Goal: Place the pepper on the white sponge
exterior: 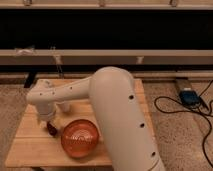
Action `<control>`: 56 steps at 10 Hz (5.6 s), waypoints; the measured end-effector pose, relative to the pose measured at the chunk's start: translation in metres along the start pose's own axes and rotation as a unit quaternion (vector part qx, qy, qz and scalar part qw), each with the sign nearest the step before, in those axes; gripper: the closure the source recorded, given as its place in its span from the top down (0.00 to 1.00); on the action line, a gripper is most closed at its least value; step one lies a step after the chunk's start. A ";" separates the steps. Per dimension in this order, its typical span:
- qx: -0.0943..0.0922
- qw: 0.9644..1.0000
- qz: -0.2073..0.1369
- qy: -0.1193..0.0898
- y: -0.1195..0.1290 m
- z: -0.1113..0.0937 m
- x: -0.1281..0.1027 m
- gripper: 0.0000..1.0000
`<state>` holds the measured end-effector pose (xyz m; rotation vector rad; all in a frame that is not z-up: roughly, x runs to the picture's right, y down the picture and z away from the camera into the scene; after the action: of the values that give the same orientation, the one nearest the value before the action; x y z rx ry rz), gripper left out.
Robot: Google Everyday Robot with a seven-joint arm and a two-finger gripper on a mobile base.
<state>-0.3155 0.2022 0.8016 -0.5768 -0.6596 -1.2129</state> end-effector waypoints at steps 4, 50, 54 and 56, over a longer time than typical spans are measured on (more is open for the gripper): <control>0.000 1.000 0.000 0.000 0.000 0.000 0.000 0.74; 0.002 0.987 0.150 0.053 0.192 -0.069 -0.083 0.00; -0.004 0.969 0.241 0.045 0.284 -0.079 -0.072 0.00; -0.005 0.958 0.282 0.044 0.326 -0.080 -0.057 0.00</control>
<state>-0.0012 0.2647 0.6876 -0.6581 -0.3734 -0.7009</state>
